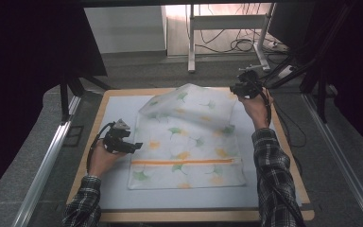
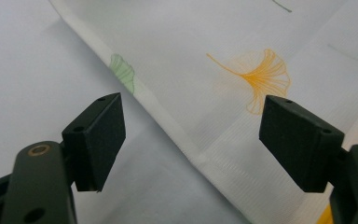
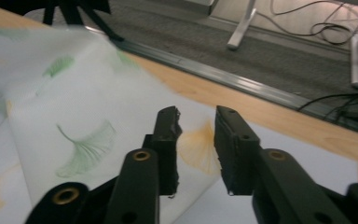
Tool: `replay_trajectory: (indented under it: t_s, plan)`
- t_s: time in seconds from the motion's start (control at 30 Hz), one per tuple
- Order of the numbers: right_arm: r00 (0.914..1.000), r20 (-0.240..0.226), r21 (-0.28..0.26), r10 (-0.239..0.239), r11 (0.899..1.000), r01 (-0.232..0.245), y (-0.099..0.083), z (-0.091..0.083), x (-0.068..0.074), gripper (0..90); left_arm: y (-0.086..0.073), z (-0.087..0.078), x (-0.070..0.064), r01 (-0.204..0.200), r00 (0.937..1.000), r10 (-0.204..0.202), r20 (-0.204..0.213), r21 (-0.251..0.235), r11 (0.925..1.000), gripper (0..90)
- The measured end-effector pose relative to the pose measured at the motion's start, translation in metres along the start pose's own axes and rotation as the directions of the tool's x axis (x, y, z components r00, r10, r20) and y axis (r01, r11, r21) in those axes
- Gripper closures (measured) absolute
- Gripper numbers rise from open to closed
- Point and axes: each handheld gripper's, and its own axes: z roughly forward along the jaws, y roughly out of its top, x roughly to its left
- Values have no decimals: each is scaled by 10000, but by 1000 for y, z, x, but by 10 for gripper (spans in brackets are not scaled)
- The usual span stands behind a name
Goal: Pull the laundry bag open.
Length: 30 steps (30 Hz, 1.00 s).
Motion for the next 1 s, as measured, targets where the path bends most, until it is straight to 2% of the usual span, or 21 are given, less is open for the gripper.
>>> replay_trajectory:
  t_s: [0.13,0.23,0.3,0.37,0.47,0.5,0.53,0.57,0.6,0.67,0.7,0.73,0.77,0.8,0.83,0.87,0.9,0.93,0.97,1.0]
  plan:
    - [9998,-126,-88,-132,9999,131,3,-11,0,631,-2,1,3,128,9999,-128,-5,69,9999,222]
    - [9985,-503,77,-236,9997,240,-7,-14,3,609,-3,0,1,90,9999,-88,-118,165,9998,219]
    - [9978,-586,121,-301,9994,309,-11,-14,4,605,-3,0,1,97,9999,-95,-123,180,9998,217]
    - [9947,-956,246,-373,9989,398,-27,-15,6,594,-3,1,0,129,9998,-126,-148,210,9997,216]
    - [9932,-1089,318,-403,9985,440,-37,-15,6,592,-3,3,-1,87,9996,-80,-261,258,9996,216]
    - [9906,-1313,435,-382,9981,443,-51,-15,6,584,-3,4,-2,98,9994,-88,-335,309,9995,216]
    - [9906,-1313,435,-382,9981,443,-51,-15,6,584,-3,4,-2,98,9994,-88,-335,309,9995,217]
    - [9878,-1525,543,-304,9978,391,-66,-14,7,566,-3,5,-2,149,9988,-133,-476,335,9993,220]
    - [9878,-1525,543,-304,9978,391,-66,-14,7,566,-3,5,-2,149,9988,-133,-476,335,9993,224]
    - [9839,-1763,857,-280,9954,437,-89,-10,12,546,-3,6,-2,289,9967,-261,-768,345,9990,242]
    - [9839,-1763,857,-280,9954,437,-89,-10,12,546,-3,6,-2,289,9967,-261,-768,345,9990,259]
    - [9830,-1813,1016,-303,9936,494,-97,-8,14,544,-3,6,-2,354,9952,-323,-920,325,9988,259]
    - [9820,-1855,1388,-349,9884,613,-113,-3,17,543,-3,7,-3,481,9929,-450,-1102,260,9985,298]
    - [9820,-1855,1388,-349,9884,613,-113,-3,17,543,-3,7,-3,481,9929,-450,-1102,260,9985,315]
    - [9827,-1818,1696,-360,9832,674,-125,1,18,542,-3,9,-3,534,9908,-488,-1262,335,9980,335]
    - [9827,-1818,1696,-360,9832,674,-125,1,18,542,-3,9,-3,534,9908,-488,-1262,335,9980,357]
    - [9852,-1679,2124,-352,9746,710,-133,5,19,541,-4,14,-5,468,9897,-386,-1376,572,9973,378]
    - [9852,-1679,2124,-352,9746,710,-133,5,19,541,-4,14,-5,468,9897,-386,-1376,572,9973,396]
    - [9856,-1668,2345,-280,9698,672,-138,8,20,564,-5,17,-5,742,9921,-696,-1040,410,9964,442]
    - [9859,-1643,2447,-328,9668,730,-141,10,22,576,-5,17,-5,857,9931,-820,-837,416,9955,484]
